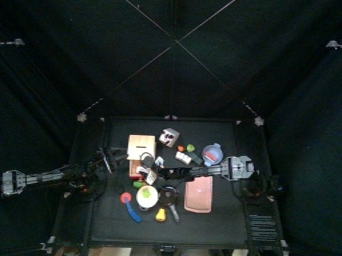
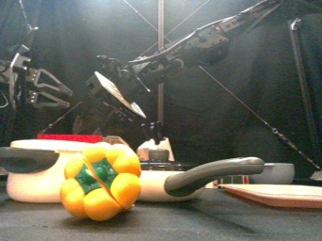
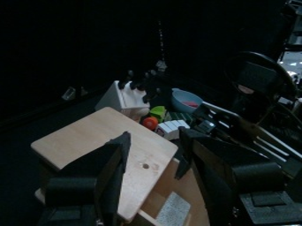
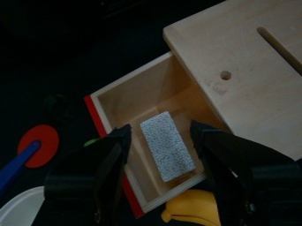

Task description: Place egg sushi in drawer

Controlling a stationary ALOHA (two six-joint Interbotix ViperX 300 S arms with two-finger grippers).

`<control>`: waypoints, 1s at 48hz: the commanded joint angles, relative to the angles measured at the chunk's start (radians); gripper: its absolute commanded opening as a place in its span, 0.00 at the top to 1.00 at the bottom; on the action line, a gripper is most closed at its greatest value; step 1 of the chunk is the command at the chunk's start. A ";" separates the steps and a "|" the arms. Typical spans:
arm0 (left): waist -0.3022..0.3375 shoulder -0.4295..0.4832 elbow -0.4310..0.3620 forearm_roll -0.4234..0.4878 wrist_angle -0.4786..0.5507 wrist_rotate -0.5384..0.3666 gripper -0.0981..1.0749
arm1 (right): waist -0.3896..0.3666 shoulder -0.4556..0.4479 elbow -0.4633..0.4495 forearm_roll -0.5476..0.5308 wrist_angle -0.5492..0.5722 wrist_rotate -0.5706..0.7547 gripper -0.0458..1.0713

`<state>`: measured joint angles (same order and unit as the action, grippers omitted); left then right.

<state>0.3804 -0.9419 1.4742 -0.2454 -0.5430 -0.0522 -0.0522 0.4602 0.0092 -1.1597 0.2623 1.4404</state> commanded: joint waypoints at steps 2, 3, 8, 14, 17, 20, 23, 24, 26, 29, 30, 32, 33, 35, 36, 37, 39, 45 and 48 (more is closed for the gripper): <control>-0.002 0.003 -0.009 0.003 -0.003 0.005 0.19 | -0.005 -0.028 -0.026 0.002 -0.002 0.000 0.16; -0.002 0.003 -0.011 0.002 -0.003 0.005 0.19 | -0.005 -0.028 -0.026 0.002 -0.002 0.000 0.16; -0.002 0.005 -0.009 0.002 -0.005 0.005 0.19 | -0.005 -0.026 -0.026 0.002 0.000 0.000 0.16; 0.000 0.005 -0.011 0.002 -0.005 0.002 0.19 | -0.005 -0.026 -0.028 0.002 0.002 0.000 0.16; -0.002 0.005 -0.009 0.002 -0.005 0.002 0.19 | -0.005 -0.026 -0.029 0.002 0.005 0.000 0.16; -0.002 0.005 -0.009 0.002 -0.005 0.002 0.19 | -0.005 -0.026 -0.029 0.002 0.006 0.000 0.16; -0.002 0.003 -0.009 0.002 -0.003 0.002 0.19 | -0.005 -0.028 -0.031 0.002 0.008 0.000 0.16; -0.002 0.005 -0.009 0.002 -0.003 0.002 0.19 | -0.005 -0.026 -0.031 0.002 0.008 0.000 0.16; 0.000 0.003 -0.009 0.002 -0.003 0.002 0.19 | -0.003 -0.028 -0.032 0.002 0.009 0.000 0.16; -0.002 0.003 -0.009 0.002 -0.003 0.002 0.19 | -0.003 -0.026 -0.034 0.002 0.009 0.000 0.16; -0.002 0.005 -0.009 0.002 -0.005 0.002 0.19 | -0.005 -0.026 -0.032 0.002 0.009 0.000 0.16; -0.002 0.003 -0.008 0.002 -0.003 0.002 0.19 | -0.003 -0.028 -0.034 0.002 0.009 0.000 0.16; -0.002 0.003 -0.008 0.002 -0.005 0.000 0.19 | -0.005 -0.026 -0.034 0.002 0.009 0.000 0.16; 0.000 0.003 -0.008 0.002 -0.005 0.000 0.19 | -0.003 -0.026 -0.035 0.002 0.009 0.000 0.16; 0.000 0.003 -0.008 0.002 -0.005 0.000 0.19 | -0.003 -0.026 -0.035 0.002 0.009 0.000 0.16; -0.002 0.003 -0.006 0.002 -0.005 0.000 0.19 | -0.005 -0.028 -0.034 0.002 0.009 0.000 0.16; 0.000 0.003 -0.006 0.000 -0.005 -0.002 0.19 | -0.003 -0.028 -0.032 0.002 0.012 0.000 0.16; 0.000 0.003 -0.008 0.000 -0.005 -0.002 0.19 | 0.002 -0.046 -0.029 0.002 0.035 0.000 0.16; 0.000 0.005 -0.006 0.000 -0.005 0.000 0.19 | 0.005 -0.063 -0.028 0.002 0.055 0.000 0.16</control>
<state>0.3789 -0.9419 1.4803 -0.2454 -0.5415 -0.0537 -0.0506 0.4602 0.0015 -1.1566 0.2991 1.4404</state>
